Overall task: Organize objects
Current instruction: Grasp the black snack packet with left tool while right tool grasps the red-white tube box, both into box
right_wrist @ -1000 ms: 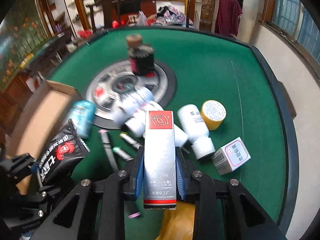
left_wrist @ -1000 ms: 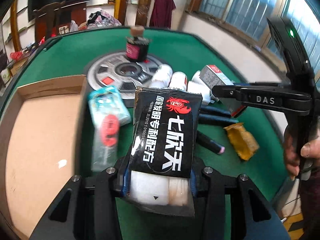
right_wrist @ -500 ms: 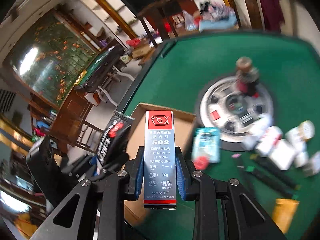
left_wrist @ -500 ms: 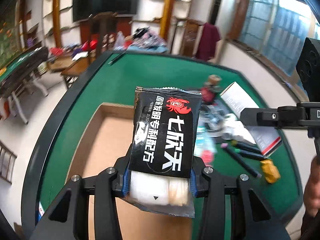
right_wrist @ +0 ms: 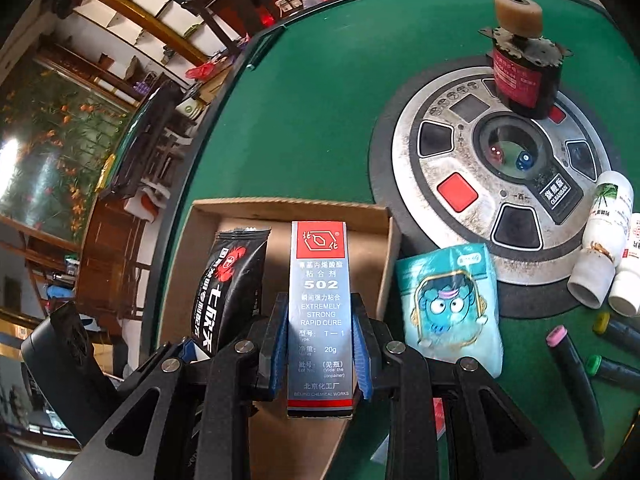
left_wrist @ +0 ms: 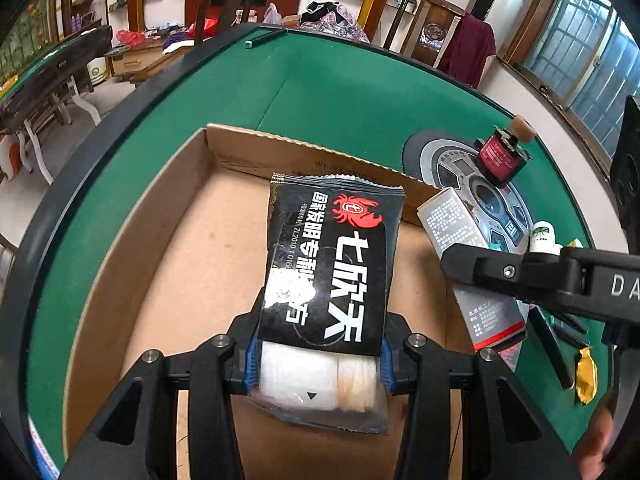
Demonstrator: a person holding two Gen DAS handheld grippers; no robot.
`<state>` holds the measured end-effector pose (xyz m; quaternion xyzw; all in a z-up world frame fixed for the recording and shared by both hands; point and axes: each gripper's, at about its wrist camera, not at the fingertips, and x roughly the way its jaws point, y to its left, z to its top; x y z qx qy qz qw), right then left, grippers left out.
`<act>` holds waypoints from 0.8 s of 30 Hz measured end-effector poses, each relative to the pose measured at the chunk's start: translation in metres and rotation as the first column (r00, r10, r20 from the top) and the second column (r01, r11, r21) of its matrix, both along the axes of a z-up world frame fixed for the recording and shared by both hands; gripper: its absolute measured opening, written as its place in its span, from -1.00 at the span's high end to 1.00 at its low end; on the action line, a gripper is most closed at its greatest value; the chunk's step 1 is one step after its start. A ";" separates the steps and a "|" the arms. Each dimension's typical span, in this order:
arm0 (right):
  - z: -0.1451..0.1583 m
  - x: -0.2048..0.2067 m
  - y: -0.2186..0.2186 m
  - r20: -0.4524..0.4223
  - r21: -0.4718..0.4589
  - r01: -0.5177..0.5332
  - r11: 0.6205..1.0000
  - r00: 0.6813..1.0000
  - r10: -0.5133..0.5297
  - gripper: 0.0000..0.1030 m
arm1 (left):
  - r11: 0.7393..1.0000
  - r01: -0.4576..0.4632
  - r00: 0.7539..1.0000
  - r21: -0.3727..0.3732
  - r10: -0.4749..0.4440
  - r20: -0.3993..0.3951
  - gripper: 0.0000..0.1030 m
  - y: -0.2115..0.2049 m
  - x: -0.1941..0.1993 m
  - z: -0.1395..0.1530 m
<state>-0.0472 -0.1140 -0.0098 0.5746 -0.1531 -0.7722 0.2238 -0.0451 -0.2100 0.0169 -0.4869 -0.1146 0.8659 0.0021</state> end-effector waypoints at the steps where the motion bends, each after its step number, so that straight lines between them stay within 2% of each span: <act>1: -0.001 0.000 0.000 -0.002 0.006 0.001 1.000 1.000 -0.001 0.39 | 1.000 -0.001 1.000 -0.002 0.001 -0.004 0.16 0.000 0.000 -0.001; 4: 0.000 -0.001 -0.003 -0.016 0.018 0.004 1.000 1.000 -0.003 0.39 | 1.000 0.004 1.000 0.005 -0.004 -0.015 0.13 0.003 0.000 0.000; 8: 0.000 -0.001 -0.002 -0.029 0.023 0.004 1.000 1.000 -0.004 0.32 | 0.999 0.003 1.000 0.033 -0.002 -0.024 -0.21 0.003 -0.002 0.000; 11: 0.005 0.003 0.006 -0.056 0.005 0.023 1.000 0.998 -0.022 0.22 | 0.997 -0.012 1.000 0.076 0.014 -0.027 -0.25 -0.003 0.002 0.005; 13: 0.019 0.008 0.015 -0.098 0.013 0.023 1.000 0.995 -0.022 0.00 | 0.997 -0.027 0.999 0.074 0.030 -0.039 -0.26 -0.006 0.009 0.013; 14: 0.033 0.013 0.023 -0.142 0.036 0.022 0.999 0.990 -0.017 -0.22 | 0.997 -0.033 0.998 0.064 0.037 -0.058 -0.28 -0.007 0.016 0.021; 15: 0.042 0.019 0.032 -0.176 0.056 0.030 0.998 0.984 -0.020 -0.43 | 0.998 -0.033 0.996 0.056 0.037 -0.077 -0.33 -0.006 0.022 0.028; 17: 0.062 0.030 0.051 -0.246 0.088 0.060 0.994 0.969 -0.036 -0.67 | 0.999 -0.033 0.991 0.033 0.037 -0.130 -0.48 -0.002 0.037 0.047; 20: 0.103 0.057 0.089 -0.399 0.127 0.149 0.981 0.913 -0.087 -0.93 | 1.000 -0.007 0.978 0.028 0.012 -0.206 -0.69 0.014 0.058 0.071; 22: 0.122 0.085 0.122 -0.561 0.076 0.219 0.973 0.816 -0.140 -1.00 | 0.999 0.033 0.973 0.035 -0.024 -0.231 -0.75 0.029 0.069 0.080; 23: 0.123 0.095 0.139 -0.606 0.035 0.250 0.968 0.776 -0.178 -1.00 | 0.998 0.049 0.971 0.038 -0.039 -0.235 -0.78 0.035 0.072 0.081; 24: 0.116 0.103 0.162 -0.608 -0.021 0.296 0.955 0.754 -0.247 -1.00 | 0.996 0.077 0.970 0.036 -0.067 -0.234 -0.79 0.045 0.075 0.082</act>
